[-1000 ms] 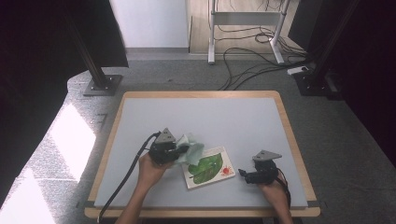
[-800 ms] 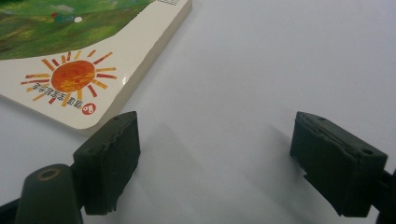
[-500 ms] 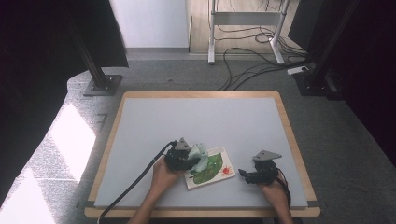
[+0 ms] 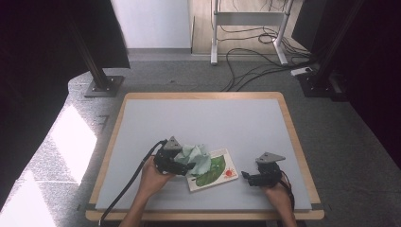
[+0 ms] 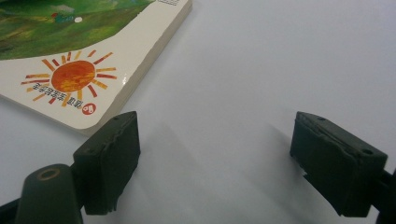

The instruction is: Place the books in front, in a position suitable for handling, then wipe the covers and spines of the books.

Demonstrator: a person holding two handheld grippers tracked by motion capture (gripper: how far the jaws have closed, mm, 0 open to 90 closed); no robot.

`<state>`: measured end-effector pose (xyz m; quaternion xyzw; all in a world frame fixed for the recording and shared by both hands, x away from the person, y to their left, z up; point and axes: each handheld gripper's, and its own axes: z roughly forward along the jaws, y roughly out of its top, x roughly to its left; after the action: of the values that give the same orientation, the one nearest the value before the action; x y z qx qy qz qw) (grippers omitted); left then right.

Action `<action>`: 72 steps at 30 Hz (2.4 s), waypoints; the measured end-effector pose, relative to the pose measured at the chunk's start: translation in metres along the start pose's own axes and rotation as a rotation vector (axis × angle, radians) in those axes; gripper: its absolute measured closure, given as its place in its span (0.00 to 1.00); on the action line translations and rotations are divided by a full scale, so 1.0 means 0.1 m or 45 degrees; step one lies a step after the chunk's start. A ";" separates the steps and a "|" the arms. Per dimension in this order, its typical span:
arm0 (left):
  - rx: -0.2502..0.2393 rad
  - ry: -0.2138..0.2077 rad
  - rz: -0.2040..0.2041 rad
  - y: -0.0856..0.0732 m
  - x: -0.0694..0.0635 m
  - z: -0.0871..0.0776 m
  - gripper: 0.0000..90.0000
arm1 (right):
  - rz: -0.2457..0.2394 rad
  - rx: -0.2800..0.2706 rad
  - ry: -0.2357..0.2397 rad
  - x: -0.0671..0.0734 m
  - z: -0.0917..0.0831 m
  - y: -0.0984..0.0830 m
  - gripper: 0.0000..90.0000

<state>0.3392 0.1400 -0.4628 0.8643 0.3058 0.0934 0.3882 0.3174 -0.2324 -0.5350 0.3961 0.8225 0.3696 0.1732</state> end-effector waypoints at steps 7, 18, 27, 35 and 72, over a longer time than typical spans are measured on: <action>-0.050 0.000 -0.030 -0.11 0.12 -0.32 0.15 | 0.001 0.001 0.000 0.00 0.00 0.00 0.17; -0.050 0.014 -0.106 -0.55 0.35 -0.43 0.01 | 0.001 0.001 -0.006 0.01 0.00 0.00 0.17; 0.054 0.056 -0.087 -0.92 0.49 -0.26 0.00 | 0.003 0.004 -0.003 0.00 0.00 0.00 0.17; 0.105 0.112 -0.053 -1.01 0.47 -0.18 0.00 | 0.011 -0.023 0.026 -0.01 -0.12 0.09 0.15; 0.118 0.144 -0.027 -1.01 0.43 -0.16 0.00 | -0.352 -0.073 0.397 1.03 0.53 1.40 0.21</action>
<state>0.3209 0.2280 -0.5288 0.8715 0.3403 0.1236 0.3309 0.3569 -0.0695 -0.4647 0.2122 0.8750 0.4225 0.1041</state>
